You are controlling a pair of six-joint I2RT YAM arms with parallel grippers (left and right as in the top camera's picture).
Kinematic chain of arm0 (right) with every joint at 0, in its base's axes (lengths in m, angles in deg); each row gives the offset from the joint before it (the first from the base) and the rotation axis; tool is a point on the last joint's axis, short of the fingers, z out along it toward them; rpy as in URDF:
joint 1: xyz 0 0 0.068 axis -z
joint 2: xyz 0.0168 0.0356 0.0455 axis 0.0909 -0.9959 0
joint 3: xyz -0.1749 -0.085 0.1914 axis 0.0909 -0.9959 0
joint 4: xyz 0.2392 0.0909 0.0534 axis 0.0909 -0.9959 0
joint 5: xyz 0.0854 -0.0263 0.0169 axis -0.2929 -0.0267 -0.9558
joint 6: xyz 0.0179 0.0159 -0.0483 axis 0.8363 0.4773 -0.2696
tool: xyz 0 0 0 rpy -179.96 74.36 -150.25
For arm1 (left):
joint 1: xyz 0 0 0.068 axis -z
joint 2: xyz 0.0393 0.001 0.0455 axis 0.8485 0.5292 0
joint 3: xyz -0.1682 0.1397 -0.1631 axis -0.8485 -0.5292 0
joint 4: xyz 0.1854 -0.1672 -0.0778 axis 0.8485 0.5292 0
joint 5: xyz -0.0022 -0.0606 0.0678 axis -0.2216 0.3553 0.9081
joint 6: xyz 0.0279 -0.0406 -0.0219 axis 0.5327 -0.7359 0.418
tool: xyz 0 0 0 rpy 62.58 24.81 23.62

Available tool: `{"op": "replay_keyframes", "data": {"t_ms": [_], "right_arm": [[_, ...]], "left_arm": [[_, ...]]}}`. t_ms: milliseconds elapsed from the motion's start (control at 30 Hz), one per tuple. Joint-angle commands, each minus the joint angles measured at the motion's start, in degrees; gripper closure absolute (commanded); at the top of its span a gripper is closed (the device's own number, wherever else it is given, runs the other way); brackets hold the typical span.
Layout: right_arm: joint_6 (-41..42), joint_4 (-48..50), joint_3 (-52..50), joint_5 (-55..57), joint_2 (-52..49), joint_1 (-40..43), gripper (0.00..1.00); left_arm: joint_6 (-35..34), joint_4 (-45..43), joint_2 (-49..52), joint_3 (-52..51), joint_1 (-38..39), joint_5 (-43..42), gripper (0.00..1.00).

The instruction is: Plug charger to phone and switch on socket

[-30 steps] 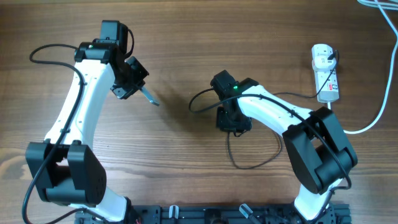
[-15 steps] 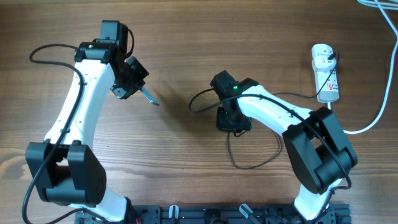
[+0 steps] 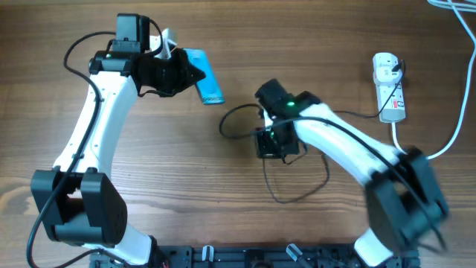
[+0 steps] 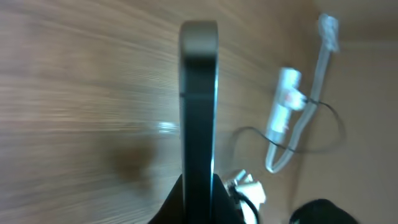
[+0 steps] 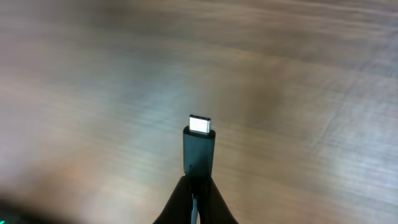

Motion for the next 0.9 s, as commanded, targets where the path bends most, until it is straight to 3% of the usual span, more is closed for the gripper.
{"op": "replay_keyframes", "data": {"t_ms": [0,133,200,233,267,300,467,633,700,867], "right_arm": [[-3.3,-0.8,1.6,-8.3,12.3,0.0,0.96],[-0.9,-0.7,1.6,-8.0,18.6,0.0,0.96],[-0.5,-0.6,1.6,-7.7,18.7,0.0,0.96],[0.5,-0.1,1.6,-7.3,18.7,0.0,0.96],[0.6,1.0,1.6,-6.9,18.7,0.0,0.96],[0.6,1.0,1.6,-5.7,18.7,0.0,0.96],[-0.4,0.5,1.7,-4.4,19.9,0.0,0.95],[-0.9,3.9,1.7,-4.0,20.0,0.0,0.95],[0.6,5.8,1.7,-4.7,20.0,0.0,0.95],[0.4,6.8,1.7,-7.7,20.0,0.0,0.95]], "left_arm": [[7.3,-3.0,-1.0,0.1,1.2,-19.1,0.96],[9.5,-4.0,-1.0,0.1,5.9,-20.2,0.96],[9.1,-6.7,-1.0,0.1,8.3,-25.1,0.96],[8.4,-8.2,-1.0,0.1,9.2,-27.5,0.96],[2.6,-9.6,-1.0,0.1,9.7,-26.5,0.96],[1.6,-9.3,-1.0,0.1,9.7,-24.5,0.96],[2.0,-8.5,-1.0,0.1,9.6,-15.2,0.96],[3.6,-7.4,-1.0,0.1,9.7,-17.2,0.96],[9.1,-7.3,-1.0,0.1,9.7,-22.6,0.96],[9.6,-7.1,-1.0,0.1,9.5,-21.6,0.96]]}}
